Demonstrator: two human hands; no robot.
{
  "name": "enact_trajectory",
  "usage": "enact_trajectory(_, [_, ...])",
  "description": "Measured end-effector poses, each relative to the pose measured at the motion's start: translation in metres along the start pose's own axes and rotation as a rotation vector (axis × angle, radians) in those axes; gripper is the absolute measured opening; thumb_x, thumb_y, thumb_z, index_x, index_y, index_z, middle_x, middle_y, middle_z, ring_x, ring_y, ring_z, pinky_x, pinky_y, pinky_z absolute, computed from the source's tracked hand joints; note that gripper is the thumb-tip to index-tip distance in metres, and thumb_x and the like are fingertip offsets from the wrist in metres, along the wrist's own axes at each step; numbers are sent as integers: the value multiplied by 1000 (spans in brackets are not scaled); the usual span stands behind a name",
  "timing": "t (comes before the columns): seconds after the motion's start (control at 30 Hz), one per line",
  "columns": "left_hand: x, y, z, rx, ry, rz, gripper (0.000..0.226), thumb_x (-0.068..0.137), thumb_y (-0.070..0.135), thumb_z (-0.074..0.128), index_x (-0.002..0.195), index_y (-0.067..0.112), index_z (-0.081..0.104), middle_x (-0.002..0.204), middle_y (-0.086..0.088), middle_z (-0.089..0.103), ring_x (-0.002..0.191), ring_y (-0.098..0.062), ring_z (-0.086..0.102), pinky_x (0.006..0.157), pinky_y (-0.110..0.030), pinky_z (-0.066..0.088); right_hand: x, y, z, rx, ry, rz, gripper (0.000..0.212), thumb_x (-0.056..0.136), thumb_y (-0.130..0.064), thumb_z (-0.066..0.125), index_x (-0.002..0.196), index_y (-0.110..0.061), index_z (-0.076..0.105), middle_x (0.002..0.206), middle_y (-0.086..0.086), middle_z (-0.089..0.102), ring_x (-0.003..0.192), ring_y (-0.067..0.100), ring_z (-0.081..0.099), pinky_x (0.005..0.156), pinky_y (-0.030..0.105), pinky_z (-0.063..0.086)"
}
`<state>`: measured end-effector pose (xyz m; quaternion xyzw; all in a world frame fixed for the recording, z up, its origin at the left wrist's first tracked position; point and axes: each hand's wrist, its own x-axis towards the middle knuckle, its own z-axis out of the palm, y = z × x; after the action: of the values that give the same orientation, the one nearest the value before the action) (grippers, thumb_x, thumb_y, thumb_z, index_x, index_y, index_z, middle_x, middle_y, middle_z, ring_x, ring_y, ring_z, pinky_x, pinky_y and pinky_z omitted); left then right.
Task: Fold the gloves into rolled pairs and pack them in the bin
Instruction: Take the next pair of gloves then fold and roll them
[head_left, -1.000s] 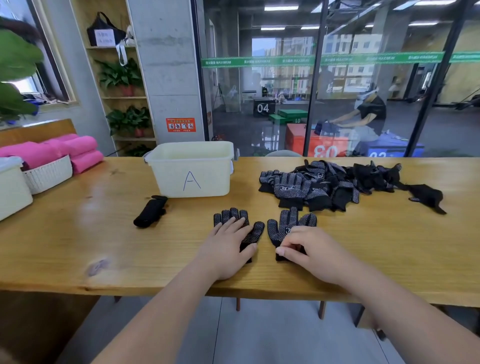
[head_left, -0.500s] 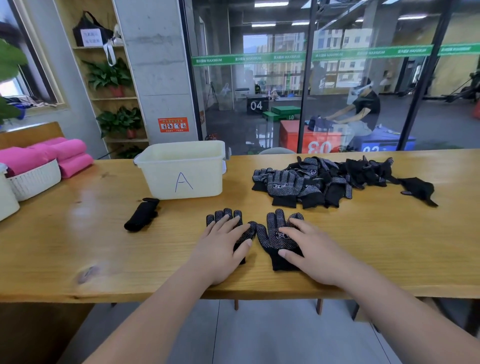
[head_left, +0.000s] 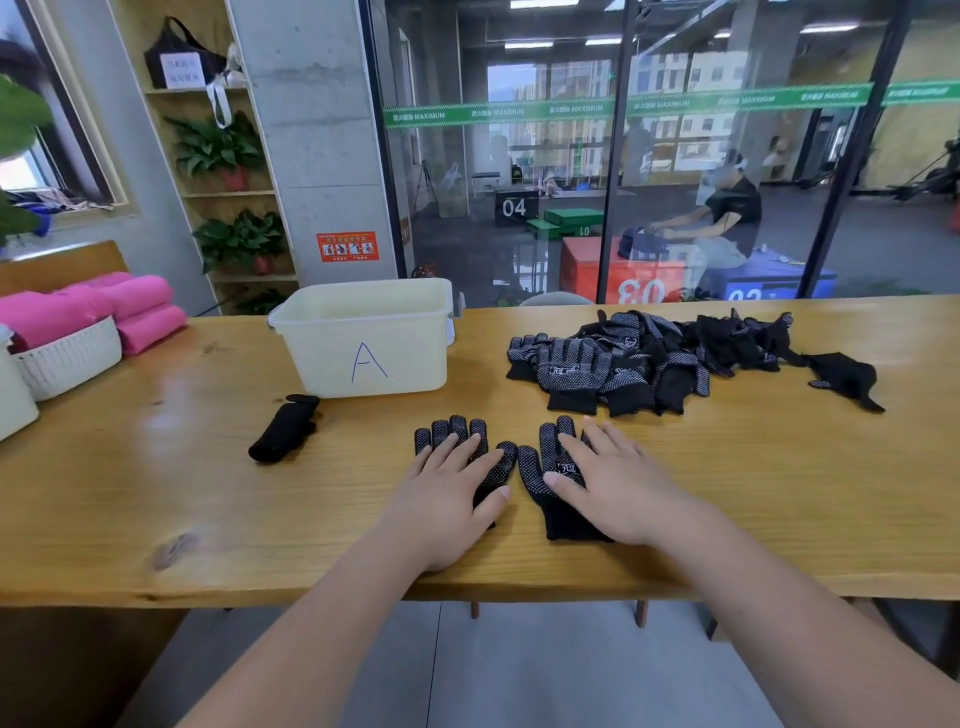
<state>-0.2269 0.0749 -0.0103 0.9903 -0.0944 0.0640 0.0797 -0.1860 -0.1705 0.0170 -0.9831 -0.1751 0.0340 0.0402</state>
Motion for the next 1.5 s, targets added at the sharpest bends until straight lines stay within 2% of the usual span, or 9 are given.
enact_trajectory(0.2, [1, 0, 1, 13, -27, -8, 67, 104, 74, 18, 166, 47, 15, 177, 12, 5, 163, -14, -6, 132, -45, 0, 8, -3, 0, 1, -83, -51, 86, 97, -82, 19, 168, -37, 3, 176, -1, -12, 162, 27, -13, 131, 51, 2])
enact_trajectory(0.4, [3, -1, 3, 7, -16, -24, 71, 103, 75, 17, 167, 44, 13, 177, 10, 2, 163, -16, -9, 132, -45, -2, 24, -28, 5, -8, 30, 5, 81, 103, -72, 12, 169, -25, 8, 177, 5, -7, 162, 33, -8, 131, 53, 4])
enact_trajectory(0.6, [3, 0, 2, 50, -69, -44, 73, 101, 77, 15, 167, 45, 10, 177, 9, -2, 163, -22, -10, 132, -48, -1, 39, -33, 13, -17, -7, 55, 82, 96, -82, 7, 167, -42, -1, 177, -1, -11, 161, 37, -12, 128, 60, -4])
enact_trajectory(0.87, [1, 2, -9, 50, -206, -59, 80, 97, 84, 8, 167, 45, 0, 177, 4, -12, 162, -27, -18, 131, -52, -6, 19, -29, 13, 17, -25, 28, 77, 99, -79, 7, 167, -43, -3, 176, -6, -15, 161, 33, -16, 129, 57, -6])
enact_trajectory(1.0, [-4, 5, -11, 19, -133, -84, 72, 102, 75, 6, 167, 45, 4, 177, 4, -10, 162, -26, -19, 131, -52, -7, 2, -33, 18, 15, -13, -57, 70, 103, -72, 8, 166, -45, -3, 174, -9, -18, 161, 28, -18, 130, 55, -5])
enact_trajectory(1.17, [2, 6, -9, 75, -199, -112, 67, 104, 73, 10, 165, 49, -4, 177, 5, -12, 162, -30, -17, 130, -54, -6, 13, -42, 19, 32, -33, -40, 67, 105, -69, 9, 166, -45, -5, 174, -9, -17, 161, 27, -17, 130, 55, -6])
enact_trajectory(1.3, [0, 4, -12, 50, -191, -141, 66, 106, 69, 12, 166, 48, -2, 177, 3, -12, 162, -30, -18, 130, -55, -6, 15, -44, 16, 111, 27, -64, 63, 107, -65, 11, 166, -45, 3, 176, -10, -12, 162, 22, -15, 131, 51, -4])
enact_trajectory(1.37, [-7, 0, -11, 13, -104, -116, 62, 108, 65, 14, 166, 49, 3, 177, 6, -10, 162, -26, -19, 131, -52, -6, 5, -38, 14, 188, 118, -111, 59, 109, -61, 13, 166, -46, 13, 176, -13, -4, 162, 17, -11, 132, 48, 0])
enact_trajectory(1.5, [-25, -15, -14, -64, -20, -34, 55, 110, 58, 21, 164, 52, 17, 176, 16, 2, 163, -15, -6, 132, -47, 4, -16, -18, 12, 213, 212, -186, 48, 111, -53, 30, 153, -42, 50, 167, -19, 33, 156, 9, 24, 127, 34, 24])
